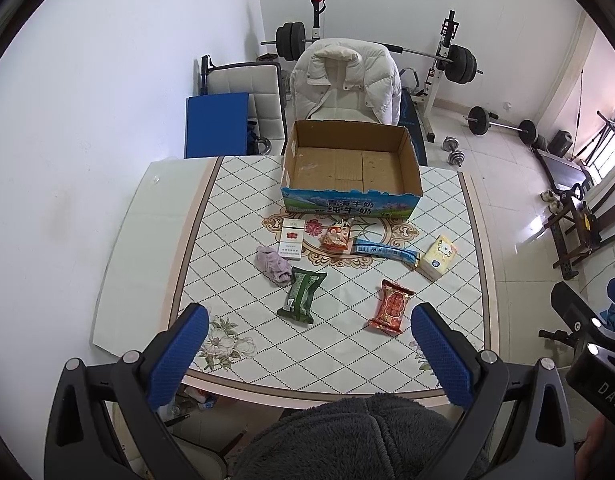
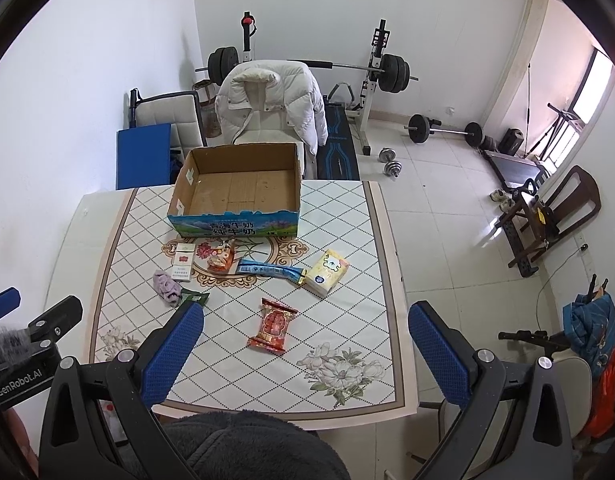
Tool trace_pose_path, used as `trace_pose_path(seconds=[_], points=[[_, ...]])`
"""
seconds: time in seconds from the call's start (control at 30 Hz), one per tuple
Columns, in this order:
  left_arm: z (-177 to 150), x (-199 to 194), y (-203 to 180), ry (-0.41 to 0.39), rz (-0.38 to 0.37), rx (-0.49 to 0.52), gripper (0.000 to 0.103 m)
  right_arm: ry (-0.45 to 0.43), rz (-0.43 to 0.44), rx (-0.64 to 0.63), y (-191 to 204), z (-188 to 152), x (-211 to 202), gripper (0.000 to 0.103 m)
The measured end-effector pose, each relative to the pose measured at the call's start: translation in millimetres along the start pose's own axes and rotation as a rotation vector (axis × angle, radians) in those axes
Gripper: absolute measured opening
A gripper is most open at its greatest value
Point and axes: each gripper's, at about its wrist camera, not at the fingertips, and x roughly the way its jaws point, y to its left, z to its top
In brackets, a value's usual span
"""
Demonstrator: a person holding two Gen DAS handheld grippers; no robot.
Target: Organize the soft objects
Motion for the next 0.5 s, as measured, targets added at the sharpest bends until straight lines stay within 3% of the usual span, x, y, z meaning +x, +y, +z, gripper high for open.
trace_pose_path(seconds=[0.5], points=[[-3.3,-3.0,-4.4,-0.003,-0.002,0.004,0.103,0.001,0.006,0.003,0.5,1.9,0.3,0.103]])
